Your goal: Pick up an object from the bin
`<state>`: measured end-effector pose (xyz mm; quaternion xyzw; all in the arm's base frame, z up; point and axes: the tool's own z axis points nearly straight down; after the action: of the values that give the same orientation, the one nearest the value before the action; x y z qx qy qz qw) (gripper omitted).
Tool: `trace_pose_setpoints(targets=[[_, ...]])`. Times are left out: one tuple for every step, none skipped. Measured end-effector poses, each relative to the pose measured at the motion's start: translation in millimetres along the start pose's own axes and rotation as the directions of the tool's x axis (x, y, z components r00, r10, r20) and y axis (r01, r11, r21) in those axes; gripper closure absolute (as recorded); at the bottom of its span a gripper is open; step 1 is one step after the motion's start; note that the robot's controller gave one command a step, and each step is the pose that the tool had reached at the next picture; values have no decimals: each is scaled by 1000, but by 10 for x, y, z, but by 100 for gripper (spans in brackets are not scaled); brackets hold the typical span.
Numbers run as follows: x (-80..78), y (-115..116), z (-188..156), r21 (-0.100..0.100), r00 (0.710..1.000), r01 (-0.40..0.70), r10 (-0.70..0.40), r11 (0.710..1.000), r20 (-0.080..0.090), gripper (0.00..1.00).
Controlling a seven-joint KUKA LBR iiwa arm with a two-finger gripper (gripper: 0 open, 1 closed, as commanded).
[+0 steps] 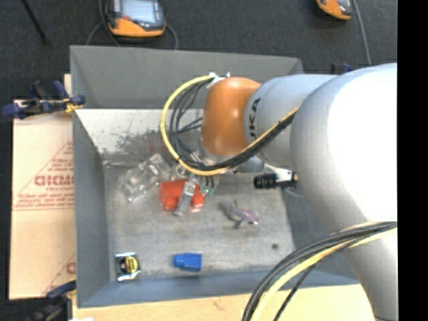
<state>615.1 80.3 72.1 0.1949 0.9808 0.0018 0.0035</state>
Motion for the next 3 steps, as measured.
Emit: trace_pose_setpoints(targets=[[-15,4,-12,2,1000,2,-2,1000,-1,0],[-34,10,-44,-1,1000,2,-2,1000,4,100],[-50,9,-351,3,1000,3,-3,1000,-2,100]])
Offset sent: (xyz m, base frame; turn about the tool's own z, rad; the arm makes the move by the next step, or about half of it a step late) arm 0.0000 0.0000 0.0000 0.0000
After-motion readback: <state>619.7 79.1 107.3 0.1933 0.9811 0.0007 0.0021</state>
